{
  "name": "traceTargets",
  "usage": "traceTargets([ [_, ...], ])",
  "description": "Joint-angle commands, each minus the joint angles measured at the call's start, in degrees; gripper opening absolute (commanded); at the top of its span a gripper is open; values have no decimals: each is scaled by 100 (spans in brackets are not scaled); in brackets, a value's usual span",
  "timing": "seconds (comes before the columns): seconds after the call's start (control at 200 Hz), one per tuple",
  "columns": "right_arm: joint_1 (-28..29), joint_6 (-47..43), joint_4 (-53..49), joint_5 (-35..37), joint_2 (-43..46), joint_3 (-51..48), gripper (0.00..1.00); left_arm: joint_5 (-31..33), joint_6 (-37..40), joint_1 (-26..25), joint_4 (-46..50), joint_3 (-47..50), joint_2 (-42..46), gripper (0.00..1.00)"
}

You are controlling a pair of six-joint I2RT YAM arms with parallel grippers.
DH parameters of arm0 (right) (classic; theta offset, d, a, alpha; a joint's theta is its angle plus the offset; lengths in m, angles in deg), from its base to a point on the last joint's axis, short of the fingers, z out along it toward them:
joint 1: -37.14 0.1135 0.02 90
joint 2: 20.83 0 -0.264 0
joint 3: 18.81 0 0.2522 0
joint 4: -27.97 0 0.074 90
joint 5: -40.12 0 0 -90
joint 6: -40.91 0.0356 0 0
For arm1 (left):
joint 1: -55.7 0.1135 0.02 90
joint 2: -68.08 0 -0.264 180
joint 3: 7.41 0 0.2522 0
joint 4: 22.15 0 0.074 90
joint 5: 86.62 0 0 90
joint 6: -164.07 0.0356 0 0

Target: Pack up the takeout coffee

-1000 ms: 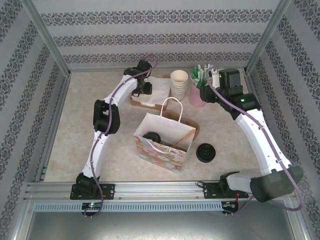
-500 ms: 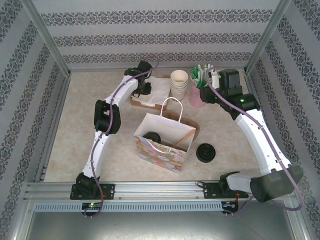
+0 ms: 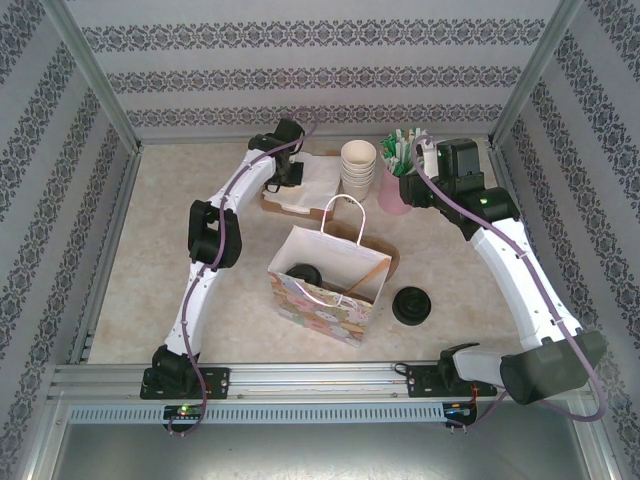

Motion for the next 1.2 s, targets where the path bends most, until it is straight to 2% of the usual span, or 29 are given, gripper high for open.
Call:
traceTargets([
  [0.0,-26,-120,20,-94,46,-94,52,141,105,-38,-71,-174,65,31],
  [0.075,-25,-94,27,-119,23,-119,52,137,100,-37,-149,-170,29,44],
  [0.125,-20,-86,27,-147,1,-134,52,144,101,-41,-188,-173,3,49],
  [0.245,-11,-92,20,-180,-48,-164,52,145,118,-44,-265,-190,-100,56],
  [0.385,0,-74,20,-207,-114,-151,53,143,143,-36,-272,-312,-267,56],
  [0.575,21,-57,-11,-225,-171,-129,52,176,209,-44,-226,-450,-438,43],
  [0.854,37,-72,-42,-197,-163,-77,52,207,275,-44,-235,-464,-460,7],
  [1.009,44,-83,-44,-189,-114,-77,53,196,233,-49,-65,-655,-412,0],
  [1.194,54,-111,-37,-215,-32,-33,53,-11,118,-46,-51,-670,-7,0],
])
